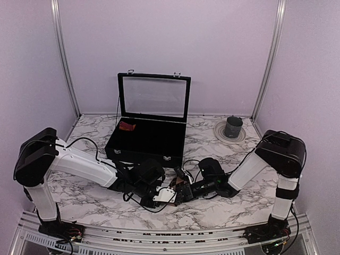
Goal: Roll the socks
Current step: Roll the sock at the center of the board.
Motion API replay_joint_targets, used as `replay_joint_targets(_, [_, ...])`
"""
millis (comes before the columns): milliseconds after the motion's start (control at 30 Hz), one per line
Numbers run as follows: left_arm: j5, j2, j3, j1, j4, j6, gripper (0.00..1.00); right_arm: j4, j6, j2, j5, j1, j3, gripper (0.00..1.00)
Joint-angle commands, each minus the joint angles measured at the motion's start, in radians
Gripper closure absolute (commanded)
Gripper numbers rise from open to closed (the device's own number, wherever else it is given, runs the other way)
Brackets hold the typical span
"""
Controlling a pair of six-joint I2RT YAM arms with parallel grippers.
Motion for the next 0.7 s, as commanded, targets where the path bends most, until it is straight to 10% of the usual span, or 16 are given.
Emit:
replay_joint_targets(0, [0.011,0.052,0.015,0.021,-0.140,-0.012,0.93,-0.212,-0.042,0.004,0.086,-0.017,-0.091,0.86])
replay_joint_targets(500, [0.297,0.129,0.227,0.054,-0.529,-0.063,1.00,-0.356,-0.320,-0.619,0.535,-0.016,-0.239,0.61])
replay_joint_targets(567, [0.329,0.150,0.262,0.056,-0.575,-0.076,1.00,-0.359,-0.348,-0.719,0.607,-0.015,-0.274,0.47])
replay_joint_targets(633, [0.361,0.182,0.301,0.061,-0.630,-0.087,1.00,-0.367,-0.377,-0.817,0.672,-0.012,-0.308,0.02])
replay_joint_targets(667, [0.366,0.196,0.315,0.062,-0.647,-0.094,1.00,-0.365,-0.396,-0.862,0.689,-0.008,-0.323,0.00])
